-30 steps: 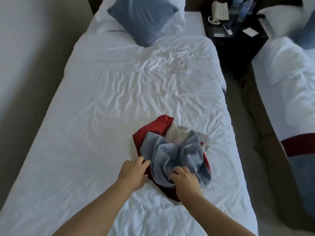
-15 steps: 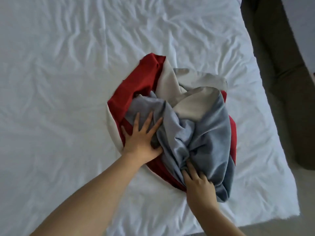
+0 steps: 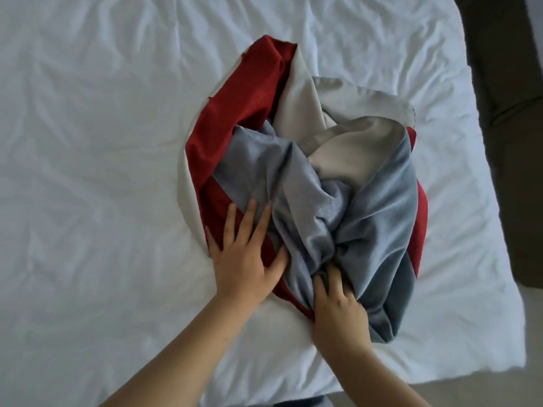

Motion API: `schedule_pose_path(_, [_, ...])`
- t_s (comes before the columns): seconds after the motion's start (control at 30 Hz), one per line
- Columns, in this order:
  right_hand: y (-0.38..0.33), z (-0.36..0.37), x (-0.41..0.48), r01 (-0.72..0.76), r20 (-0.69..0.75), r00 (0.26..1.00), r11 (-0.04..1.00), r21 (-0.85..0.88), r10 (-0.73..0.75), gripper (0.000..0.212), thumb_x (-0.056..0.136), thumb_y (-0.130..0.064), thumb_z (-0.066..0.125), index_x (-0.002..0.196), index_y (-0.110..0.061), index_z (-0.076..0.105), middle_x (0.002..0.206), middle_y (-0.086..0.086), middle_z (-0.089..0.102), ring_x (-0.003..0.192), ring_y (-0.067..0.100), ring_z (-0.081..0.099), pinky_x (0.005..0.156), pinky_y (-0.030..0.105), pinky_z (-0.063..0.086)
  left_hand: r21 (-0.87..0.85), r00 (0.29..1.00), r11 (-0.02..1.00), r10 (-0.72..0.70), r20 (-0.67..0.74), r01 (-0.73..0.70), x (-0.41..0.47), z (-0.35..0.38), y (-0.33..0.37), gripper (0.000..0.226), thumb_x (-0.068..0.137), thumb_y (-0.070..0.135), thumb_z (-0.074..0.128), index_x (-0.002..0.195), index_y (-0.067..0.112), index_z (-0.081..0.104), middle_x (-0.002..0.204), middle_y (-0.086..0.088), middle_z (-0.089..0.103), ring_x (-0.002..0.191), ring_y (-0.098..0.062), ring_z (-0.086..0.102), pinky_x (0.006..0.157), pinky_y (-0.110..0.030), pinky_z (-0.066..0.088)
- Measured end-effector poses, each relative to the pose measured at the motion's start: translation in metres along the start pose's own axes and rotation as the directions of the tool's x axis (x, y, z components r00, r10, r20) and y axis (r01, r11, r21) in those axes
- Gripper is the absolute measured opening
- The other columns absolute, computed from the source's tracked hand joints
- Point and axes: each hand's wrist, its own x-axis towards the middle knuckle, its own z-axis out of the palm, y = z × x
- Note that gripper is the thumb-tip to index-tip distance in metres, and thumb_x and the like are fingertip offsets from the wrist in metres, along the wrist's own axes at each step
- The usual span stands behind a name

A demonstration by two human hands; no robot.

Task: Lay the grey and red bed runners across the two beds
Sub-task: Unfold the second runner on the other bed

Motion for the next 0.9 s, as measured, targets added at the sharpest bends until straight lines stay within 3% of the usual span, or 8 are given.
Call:
schedule_pose_path(0.17, [-0.048, 0.014, -0.01, -0.175, 0.141, 0.979, 0.963, 0.207, 0.147, 0.069, 0.07, -0.02, 0.064, 0.134, -0.027, 0.04, 0.138, 0.007, 0.025, 0.098, 0.031, 0.064, 0.068, 0.029, 0.046, -0.152, 0.953, 0.947, -0.262, 0.153, 0.284, -0.025, -0.009, 0.019, 0.09, 0.09, 0.049, 0.063, 0.159, 0.053, 0.006, 0.172, 0.006, -0.014, 0.156, -0.038, -0.003, 0.114, -0.08, 0.011])
schedule_pose_path(0.3, [-0.1, 0.019, -0.015, -0.253, 0.211, 0.96, 0.895, 0.366, 0.185, 0.069, 0.071, -0.028, 0.064, 0.133, -0.031, 0.033, 0.138, -0.001, 0.011, 0.105, 0.033, 0.06, 0.072, 0.029, 0.043, -0.392, 0.991, 0.914, -0.062, 0.117, 0.103, -0.003, -0.031, -0.018, 0.066, 0.097, 0.011, 0.063, 0.155, 0.035, 0.04, 0.172, -0.001, 0.009, 0.158, -0.03, 0.008, 0.129, -0.043, 0.016])
schedule_pose_path(0.5, [-0.247, -0.005, 0.029, -0.09, 0.277, 0.952, 0.747, 0.659, -0.129, 0.079, 0.08, -0.015, 0.057, 0.148, -0.037, 0.024, 0.15, -0.013, 0.012, 0.143, 0.022, 0.032, 0.116, 0.028, 0.029, -0.102, 0.962, 0.968, 0.242, 0.122, -0.231, 0.08, -0.119, -0.139, 0.036, 0.106, 0.015, 0.047, 0.136, 0.015, 0.067, 0.162, -0.003, 0.04, 0.154, -0.026, 0.028, 0.123, -0.034, 0.021])
schedule_pose_path(0.6, [-0.32, -0.041, 0.093, 0.099, 0.183, 0.894, 0.579, 0.809, -0.408, 0.076, 0.093, -0.007, 0.059, 0.156, -0.032, 0.025, 0.157, -0.003, 0.031, 0.139, 0.014, 0.035, 0.112, 0.021, 0.032, 0.066, 0.975, 0.973, 0.221, -0.009, -0.22, 0.138, -0.188, -0.198, 0.054, 0.097, 0.027, 0.03, 0.126, 0.018, 0.074, 0.153, -0.002, 0.052, 0.146, -0.029, 0.039, 0.117, -0.039, 0.023])
schedule_pose_path(0.67, [-0.353, -0.064, 0.123, 0.189, 0.088, 0.857, 0.469, 0.863, -0.508, 0.054, 0.094, -0.005, 0.058, 0.143, -0.022, 0.043, 0.135, 0.008, 0.056, 0.118, 0.016, 0.053, 0.096, 0.026, 0.05, 0.262, 0.986, 0.959, 0.135, -0.093, -0.107, 0.164, -0.215, -0.224, 0.045, 0.094, 0.021, 0.044, 0.13, 0.027, 0.07, 0.156, 0.001, 0.049, 0.145, -0.029, 0.037, 0.114, -0.049, 0.019])
schedule_pose_path(0.77, [-0.369, -0.077, 0.145, 0.411, -0.032, 0.858, 0.648, 0.641, -0.513, 0.024, 0.094, -0.016, 0.059, 0.118, -0.012, 0.06, 0.115, 0.009, 0.065, 0.106, 0.025, 0.061, 0.093, 0.04, 0.051, 0.305, 0.983, 0.951, 0.0, -0.183, 0.057, 0.164, -0.211, -0.232, 0.051, 0.096, 0.011, 0.057, 0.143, 0.032, 0.055, 0.164, -0.001, 0.037, 0.151, -0.032, 0.026, 0.114, -0.058, 0.017])
schedule_pose_path(0.83, [-0.347, -0.076, 0.144, 0.517, -0.066, 0.843, 0.77, 0.374, -0.534, 0.037, 0.094, -0.038, 0.046, 0.109, -0.012, 0.067, 0.117, 0.008, 0.064, 0.109, 0.025, 0.058, 0.098, 0.039, 0.048, 0.182, 0.967, 0.982, -0.011, -0.254, 0.058, 0.137, -0.19, -0.224, 0.04, 0.104, 0.021, 0.048, 0.142, 0.032, 0.057, 0.161, 0.0, 0.042, 0.152, -0.029, 0.029, 0.113, -0.056, 0.02])
schedule_pose_path(0.9, [-0.305, -0.071, 0.13, 0.537, 0.001, 0.825, 0.783, 0.313, -0.566, 0.055, 0.09, -0.045, 0.038, 0.116, -0.009, 0.07, 0.133, 0.009, 0.058, 0.121, 0.025, 0.054, 0.101, 0.039, 0.047, 0.021, 0.94, 0.999, -0.038, -0.34, 0.048, 0.096, -0.157, -0.21, 0.036, 0.106, 0.028, 0.044, 0.137, 0.029, 0.061, 0.153, 0.002, 0.052, 0.149, -0.025, 0.036, 0.11, -0.056, 0.027])
